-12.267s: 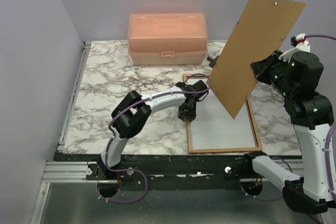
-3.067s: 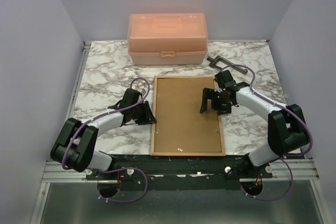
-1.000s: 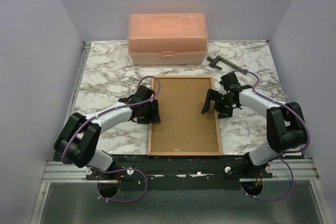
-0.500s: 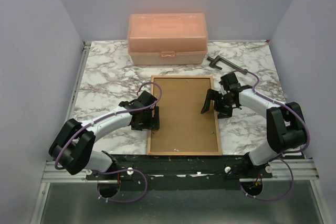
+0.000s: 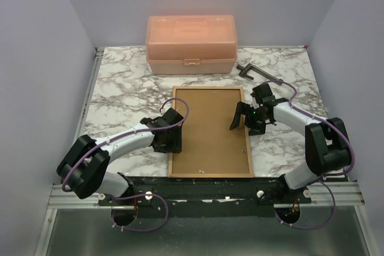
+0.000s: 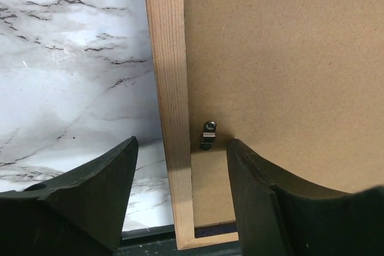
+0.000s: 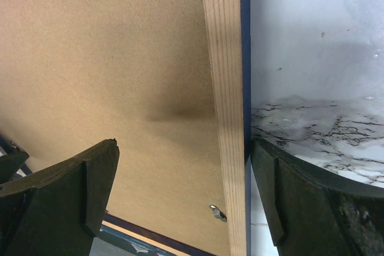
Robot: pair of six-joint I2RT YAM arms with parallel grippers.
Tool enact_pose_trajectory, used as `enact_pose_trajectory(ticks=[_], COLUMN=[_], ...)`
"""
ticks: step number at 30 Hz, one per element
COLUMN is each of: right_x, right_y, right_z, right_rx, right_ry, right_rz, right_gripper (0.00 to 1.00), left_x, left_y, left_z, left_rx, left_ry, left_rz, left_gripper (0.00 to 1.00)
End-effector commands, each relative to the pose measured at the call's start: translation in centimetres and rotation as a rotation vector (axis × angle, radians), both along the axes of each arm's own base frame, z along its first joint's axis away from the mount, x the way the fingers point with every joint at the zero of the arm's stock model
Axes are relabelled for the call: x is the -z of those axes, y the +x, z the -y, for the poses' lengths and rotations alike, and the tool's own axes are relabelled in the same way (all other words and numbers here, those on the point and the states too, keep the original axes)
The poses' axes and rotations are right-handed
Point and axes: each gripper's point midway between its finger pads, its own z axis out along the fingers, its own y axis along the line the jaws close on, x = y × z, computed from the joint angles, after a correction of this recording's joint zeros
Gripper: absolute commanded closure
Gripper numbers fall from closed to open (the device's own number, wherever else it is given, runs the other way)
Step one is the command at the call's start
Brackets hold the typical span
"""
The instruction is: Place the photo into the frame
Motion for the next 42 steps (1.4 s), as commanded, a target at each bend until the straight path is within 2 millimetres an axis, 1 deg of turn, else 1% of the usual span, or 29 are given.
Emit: enact_pose_trajectory(ticks=[1,6,8,10,12,14,18,20,22,26,27,28,29,30,31,33,34,38,42], right_x=[1.4,1.5,1.5,1.6,1.6,1.6,1.5,1.5,1.4,1.3,1.3,1.3,1.2,1.2,1.1,1.0,0.9,0.8,0.9], right_y=[-1.1,-1.2,-1.2,-1.3,-1.3,-1.4,-1.4,-1.4,-1.4,-1.4,-1.4,-1.4,-1.4,-1.3,-1.2,-1.1,-1.0,-0.6,-0.4], right_z=[0.0,-0.1,0.0,-0.1,-0.2,-0.3,-0.3,-0.3,-0.3,-0.4,-0.5,-0.5,-0.5,-0.6,-0.7,-0.9,-1.0,-1.6,-2.8], right_rx=[-0.017,-0.022,-0.024,-0.026,-0.029,-0.034,-0.036,-0.036,-0.039,-0.046,-0.047,-0.047,-0.049,-0.051,-0.052,-0.053,-0.053,-0.061,-0.072], right_ry=[-0.013,-0.009,-0.008,-0.003,-0.001,0.005,0.007,0.006,0.009,0.015,0.017,0.019,0.021,0.023,0.026,0.032,0.037,0.046,0.058], right_rz=[-0.026,-0.029,-0.031,-0.031,-0.033,-0.035,-0.032,-0.031,-0.031,-0.029,-0.03,-0.029,-0.029,-0.029,-0.027,-0.029,-0.027,-0.025,-0.026], right_gripper=[0.0,0.0,0.0,0.0,0.0,0.0,0.0,0.0,0.0,0.0,0.0,0.0,0.0,0.0,0.0,0.0,0.0,0.0,0.0], left_x=[0.5,0.3,0.1,-0.1,-0.1,0.0,0.6,0.9,1.0,0.6,0.4,0.2,0.0,-0.1,-0.4,-0.7,-0.8,-0.9,-0.4], left_y=[0.2,0.9,1.2,1.4,1.6,1.6,1.5,1.5,1.5,1.6,1.6,1.5,1.5,1.5,1.6,1.6,1.7,2.0,2.1], left_z=[-0.6,-0.8,-0.7,-0.5,-0.5,-0.6,-0.8,-0.8,-0.6,-0.5,-0.4,-0.4,-0.2,-0.2,-0.1,0.0,0.0,0.2,-0.7], left_rx=[-0.017,-0.035,-0.039,-0.042,-0.046,-0.049,-0.05,-0.048,-0.046,-0.046,-0.046,-0.045,-0.042,-0.042,-0.043,-0.046,-0.049,-0.064,-0.096], left_ry=[0.052,0.075,0.071,0.065,0.066,0.07,0.086,0.086,0.082,0.065,0.057,0.049,0.038,0.033,0.025,0.008,-0.007,-0.064,-0.078], left_rz=[0.003,0.028,0.04,0.05,0.056,0.055,0.045,0.042,0.042,0.051,0.056,0.059,0.065,0.065,0.069,0.072,0.072,0.071,0.057], left_gripper=[0.39,0.4,0.42,0.49,0.61,0.71,0.88,0.96,1.0,1.0,0.98,0.89,0.7,0.55,0.46,0.36,0.34,0.33,0.33])
